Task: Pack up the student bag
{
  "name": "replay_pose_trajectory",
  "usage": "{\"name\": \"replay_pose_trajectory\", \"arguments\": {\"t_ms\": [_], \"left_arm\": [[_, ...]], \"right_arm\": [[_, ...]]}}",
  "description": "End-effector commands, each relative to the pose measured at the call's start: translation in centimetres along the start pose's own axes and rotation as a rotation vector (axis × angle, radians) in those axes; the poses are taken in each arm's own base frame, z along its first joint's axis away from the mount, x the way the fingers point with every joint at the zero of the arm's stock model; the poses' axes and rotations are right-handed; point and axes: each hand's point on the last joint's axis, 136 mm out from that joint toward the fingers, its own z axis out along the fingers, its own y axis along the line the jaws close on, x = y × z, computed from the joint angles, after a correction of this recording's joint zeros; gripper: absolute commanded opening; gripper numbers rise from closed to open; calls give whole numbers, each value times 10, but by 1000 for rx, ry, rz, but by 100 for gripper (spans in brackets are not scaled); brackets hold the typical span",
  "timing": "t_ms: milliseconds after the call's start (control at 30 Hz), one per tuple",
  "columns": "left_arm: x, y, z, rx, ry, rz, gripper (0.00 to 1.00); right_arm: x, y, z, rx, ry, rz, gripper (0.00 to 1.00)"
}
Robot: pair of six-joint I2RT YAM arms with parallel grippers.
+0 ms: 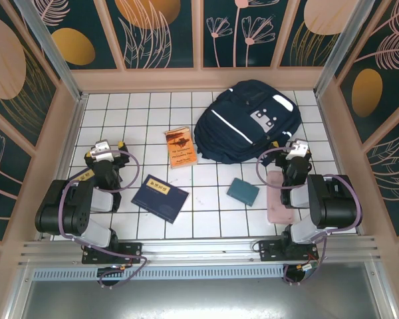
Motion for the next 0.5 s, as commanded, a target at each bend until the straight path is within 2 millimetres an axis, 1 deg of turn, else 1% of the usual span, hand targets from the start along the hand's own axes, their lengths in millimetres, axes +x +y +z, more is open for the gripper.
{"name": "replay_pose_trajectory", "arguments": {"t_ms": [0, 467], "left_arm": [[-12, -2, 0, 16, -44, -30, 99], [-11, -3, 1, 17, -39, -29, 99]], "right_arm": [[-11, 0, 1, 6, -44, 15, 99], [-11, 0, 1, 6, -45, 15, 99]]}}
